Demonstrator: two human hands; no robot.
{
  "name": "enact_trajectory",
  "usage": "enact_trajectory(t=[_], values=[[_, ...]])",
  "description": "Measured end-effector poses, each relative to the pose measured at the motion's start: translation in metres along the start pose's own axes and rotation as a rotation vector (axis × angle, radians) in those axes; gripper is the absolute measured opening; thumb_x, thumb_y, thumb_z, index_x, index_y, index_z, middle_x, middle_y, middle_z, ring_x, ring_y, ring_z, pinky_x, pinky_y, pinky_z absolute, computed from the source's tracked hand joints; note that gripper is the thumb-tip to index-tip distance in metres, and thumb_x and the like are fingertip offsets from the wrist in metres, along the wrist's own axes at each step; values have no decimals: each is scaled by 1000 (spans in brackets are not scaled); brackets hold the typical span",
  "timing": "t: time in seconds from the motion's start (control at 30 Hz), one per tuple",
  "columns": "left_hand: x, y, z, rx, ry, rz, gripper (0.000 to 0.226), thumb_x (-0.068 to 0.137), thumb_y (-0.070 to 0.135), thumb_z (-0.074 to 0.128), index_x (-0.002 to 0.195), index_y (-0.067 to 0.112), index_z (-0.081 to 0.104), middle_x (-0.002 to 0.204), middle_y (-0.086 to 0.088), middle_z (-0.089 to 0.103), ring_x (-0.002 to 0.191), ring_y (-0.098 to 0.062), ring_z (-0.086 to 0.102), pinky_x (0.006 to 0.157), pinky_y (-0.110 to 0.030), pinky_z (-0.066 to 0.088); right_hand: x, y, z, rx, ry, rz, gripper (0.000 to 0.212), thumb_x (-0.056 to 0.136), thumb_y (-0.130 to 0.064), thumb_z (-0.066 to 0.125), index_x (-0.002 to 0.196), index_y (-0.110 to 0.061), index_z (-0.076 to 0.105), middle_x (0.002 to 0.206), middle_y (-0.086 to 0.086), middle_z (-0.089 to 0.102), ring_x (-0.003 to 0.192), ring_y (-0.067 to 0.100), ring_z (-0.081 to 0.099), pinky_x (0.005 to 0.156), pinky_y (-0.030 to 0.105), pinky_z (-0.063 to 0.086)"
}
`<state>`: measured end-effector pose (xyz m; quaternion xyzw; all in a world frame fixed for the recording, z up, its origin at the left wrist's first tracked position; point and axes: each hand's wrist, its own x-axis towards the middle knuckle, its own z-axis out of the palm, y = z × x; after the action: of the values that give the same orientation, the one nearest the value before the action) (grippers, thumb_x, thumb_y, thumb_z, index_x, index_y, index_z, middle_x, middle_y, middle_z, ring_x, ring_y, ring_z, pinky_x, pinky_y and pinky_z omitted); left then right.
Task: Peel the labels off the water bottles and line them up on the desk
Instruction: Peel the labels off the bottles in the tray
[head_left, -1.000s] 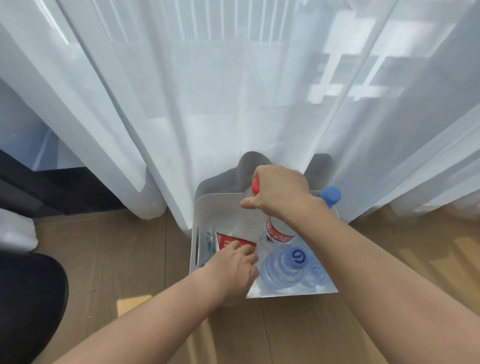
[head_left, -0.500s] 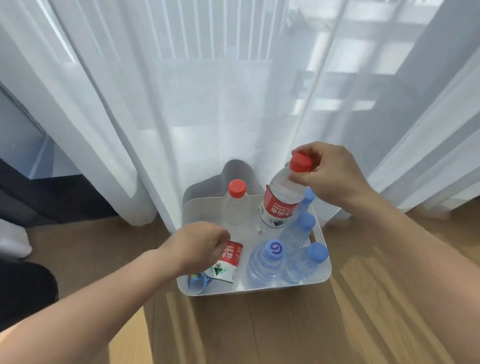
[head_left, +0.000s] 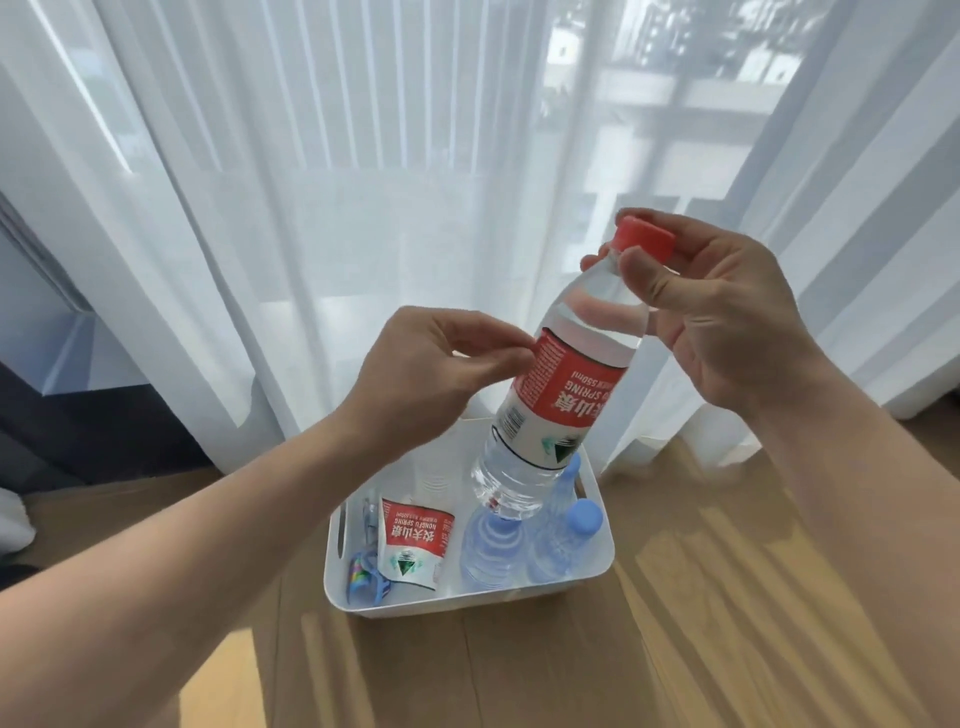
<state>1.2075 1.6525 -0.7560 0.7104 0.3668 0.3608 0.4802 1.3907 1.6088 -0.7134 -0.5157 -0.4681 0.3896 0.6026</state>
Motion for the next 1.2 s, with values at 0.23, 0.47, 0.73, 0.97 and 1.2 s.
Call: enact_trajectory(t=[0.23,0.47,0.73,0.97,1.2], values=[[1,4,8,-63,42,-79,15,75,9,75,88,14,71,72,4,72,59,1,63,58,-11,50,-1,-5,-1,-96,39,-55,40,59,-21,70,97,-12,65,92,5,68,100,34,66,81,54,56],[0,6,9,-36,-9,-178,9,87,9,61,95,6,63,78,-3,67,64,-12,59,63,-22,53,-3,-5,3,-80,58,-50,37,57,-24,72,93,-15,67,92,2,68,98,28,67,80,43,58],[-5,10,12,115,-18,-103,24,95,7,45,77,19,56,67,4,59,54,0,55,48,-8,44,-3,-3,7,-78,201,-30,18,71,-16,73,89,-14,67,86,-3,66,91,21,66,76,42,59],[-14,3,0,47,-67,-57,21,94,9,47,79,23,55,79,3,66,68,-2,61,67,-16,48,-1,-2,6,-296,345,-169,30,63,-20,82,89,-17,67,78,-15,66,64,-7,62,72,16,54],[-19,-3,-25,-138,-557,-266,13,75,20,67,83,11,68,85,-4,72,82,-18,66,79,-31,54,7,16,2,-388,582,-174,36,61,-31,83,80,-20,54,70,-15,59,65,1,61,72,21,54]])
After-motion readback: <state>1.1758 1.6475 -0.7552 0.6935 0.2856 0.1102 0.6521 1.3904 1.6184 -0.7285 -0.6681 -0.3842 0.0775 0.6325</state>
